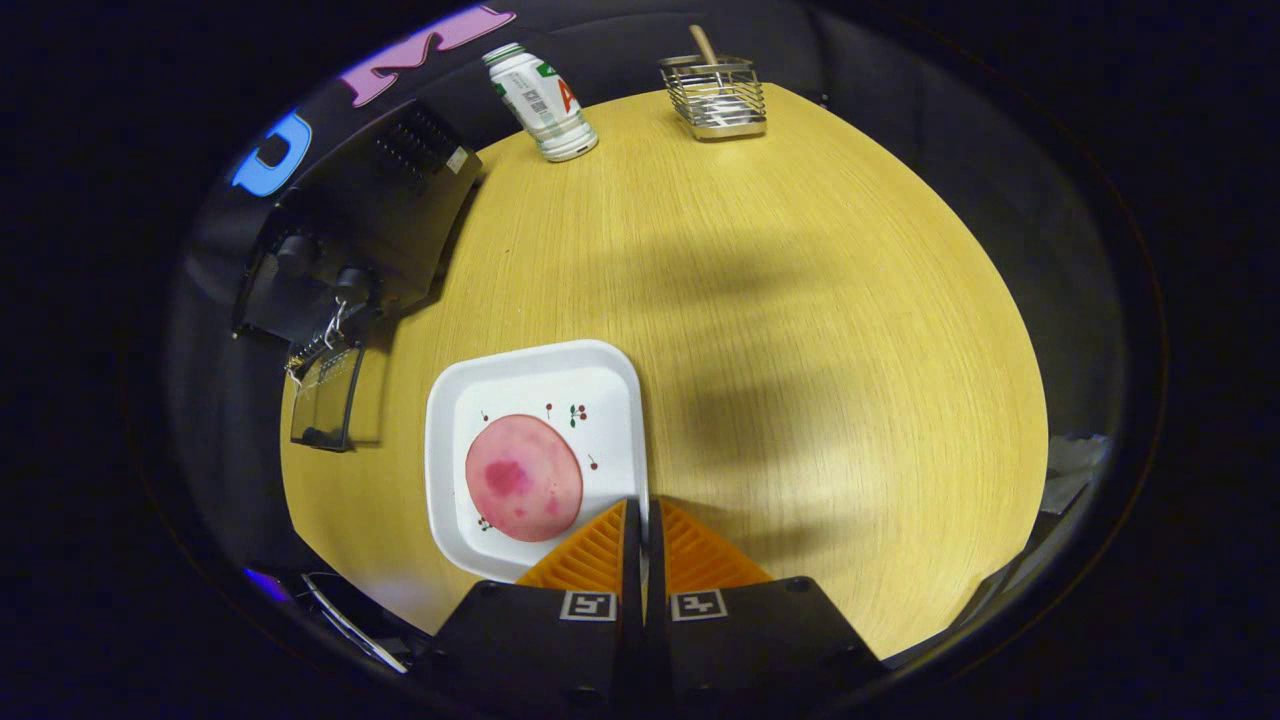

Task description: Open the toaster oven, put the food inside, and close the toaster oven door.

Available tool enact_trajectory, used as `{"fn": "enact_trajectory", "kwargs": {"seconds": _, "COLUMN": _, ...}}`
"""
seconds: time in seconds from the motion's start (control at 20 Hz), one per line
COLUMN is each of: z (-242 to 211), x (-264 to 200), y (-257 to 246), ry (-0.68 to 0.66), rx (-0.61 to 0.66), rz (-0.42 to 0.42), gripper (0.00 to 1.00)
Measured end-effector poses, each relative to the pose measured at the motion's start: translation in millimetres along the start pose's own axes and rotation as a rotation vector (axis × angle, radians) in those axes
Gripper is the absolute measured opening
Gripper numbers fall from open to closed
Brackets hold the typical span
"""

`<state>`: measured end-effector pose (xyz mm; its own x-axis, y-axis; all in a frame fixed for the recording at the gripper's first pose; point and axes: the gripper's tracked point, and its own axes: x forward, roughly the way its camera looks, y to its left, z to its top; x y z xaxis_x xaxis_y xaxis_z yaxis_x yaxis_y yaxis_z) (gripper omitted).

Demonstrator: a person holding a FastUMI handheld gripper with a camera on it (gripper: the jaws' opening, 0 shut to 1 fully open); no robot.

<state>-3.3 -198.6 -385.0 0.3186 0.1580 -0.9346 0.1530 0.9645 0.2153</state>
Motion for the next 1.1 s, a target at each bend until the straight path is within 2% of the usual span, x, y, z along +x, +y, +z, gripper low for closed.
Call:
{"fn": "enact_trajectory", "kwargs": {"seconds": 0.2, "z": -12.9, "x": -5.8, "y": 15.1, "ry": -0.009, "rx": 0.175, "rz": 0.113, "gripper": 0.05}}
{"fn": "enact_trajectory", "kwargs": {"seconds": 0.35, "z": -31.0, "x": -26.7, "y": 23.1, "ry": -0.047, "rx": 0.267, "rz": 0.181, "gripper": 0.05}}
{"fn": "enact_trajectory", "kwargs": {"seconds": 0.8, "z": -54.4, "x": -82.2, "y": 40.7, "ry": -0.216, "rx": 0.551, "rz": 0.272, "gripper": 0.05}}
{"fn": "enact_trajectory", "kwargs": {"seconds": 1.1, "z": -54.5, "x": -109.3, "y": 88.9, "ry": -0.273, "rx": 0.678, "rz": 0.362, "gripper": 0.05}}
